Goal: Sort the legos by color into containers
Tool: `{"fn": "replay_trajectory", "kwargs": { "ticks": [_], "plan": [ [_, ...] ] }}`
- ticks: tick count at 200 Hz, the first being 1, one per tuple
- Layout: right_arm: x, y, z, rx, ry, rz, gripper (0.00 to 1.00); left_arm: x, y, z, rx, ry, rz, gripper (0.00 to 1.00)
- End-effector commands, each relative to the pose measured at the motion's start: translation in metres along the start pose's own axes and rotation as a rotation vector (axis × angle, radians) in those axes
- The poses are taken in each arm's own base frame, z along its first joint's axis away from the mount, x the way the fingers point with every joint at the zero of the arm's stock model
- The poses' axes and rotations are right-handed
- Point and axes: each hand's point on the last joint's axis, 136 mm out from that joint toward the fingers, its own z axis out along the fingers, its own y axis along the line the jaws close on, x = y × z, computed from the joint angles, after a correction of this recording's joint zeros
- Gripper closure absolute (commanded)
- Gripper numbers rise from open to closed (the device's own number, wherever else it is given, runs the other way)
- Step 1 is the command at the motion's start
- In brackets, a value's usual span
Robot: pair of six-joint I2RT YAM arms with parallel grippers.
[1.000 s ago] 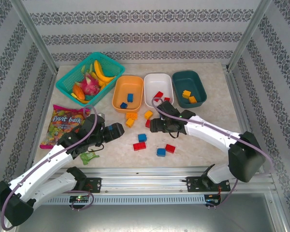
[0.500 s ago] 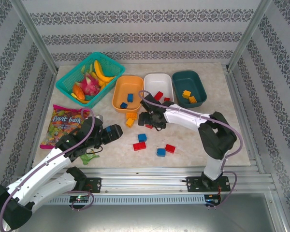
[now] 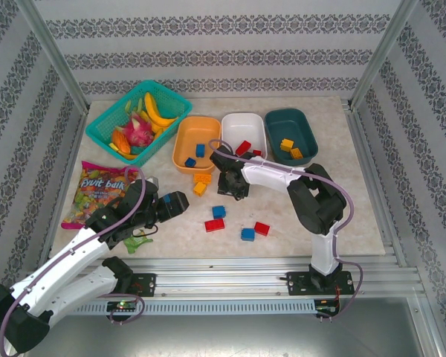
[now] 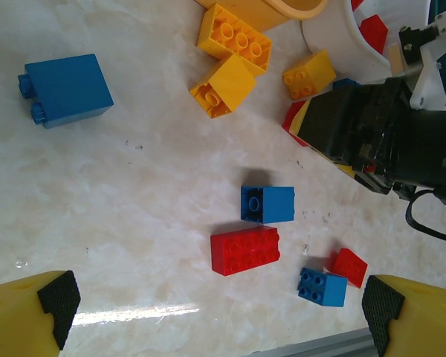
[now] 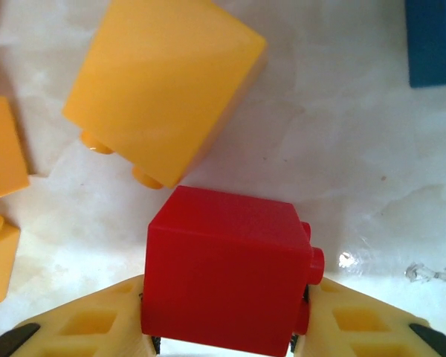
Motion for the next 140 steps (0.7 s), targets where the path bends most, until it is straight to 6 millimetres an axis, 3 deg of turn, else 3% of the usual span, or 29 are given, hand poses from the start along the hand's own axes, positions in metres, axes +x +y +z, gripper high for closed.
{"fn": "replay_trajectory", "kwargs": {
  "ticks": [1, 27, 51, 72, 87, 107, 140],
  "plan": [
    [-0.004, -0.005, -0.002, 0.036, -0.007, -0.022, 0.62, -0.007, -0.006, -0.003, 0.009, -0.013, 0.018, 0.0],
    [-0.003, -0.008, -0.021, 0.031, -0.019, -0.045, 0.66, -0.011, -0.019, 0.0, 0.036, -0.005, 0.042, 0.0],
    [-0.008, -0.004, -0.06, -0.013, -0.072, -0.085, 0.67, -0.027, -0.045, -0.001, 0.076, -0.018, 0.07, 0.0],
    [-0.031, -0.002, -0.102, -0.036, -0.177, -0.133, 0.67, -0.045, -0.073, 0.001, 0.103, -0.032, 0.1, 0.0],
    [-0.056, -0.003, -0.121, -0.044, -0.231, -0.141, 0.66, -0.056, -0.09, 0.009, 0.111, -0.029, 0.116, 0.0],
    [-0.093, -0.007, -0.125, -0.05, -0.262, -0.117, 0.66, -0.068, -0.103, 0.026, 0.099, -0.014, 0.111, 0.0],
    [-0.157, 0.004, -0.105, -0.093, -0.266, -0.093, 0.66, -0.093, -0.121, 0.053, 0.096, -0.006, 0.093, 0.01]
  ]
}}
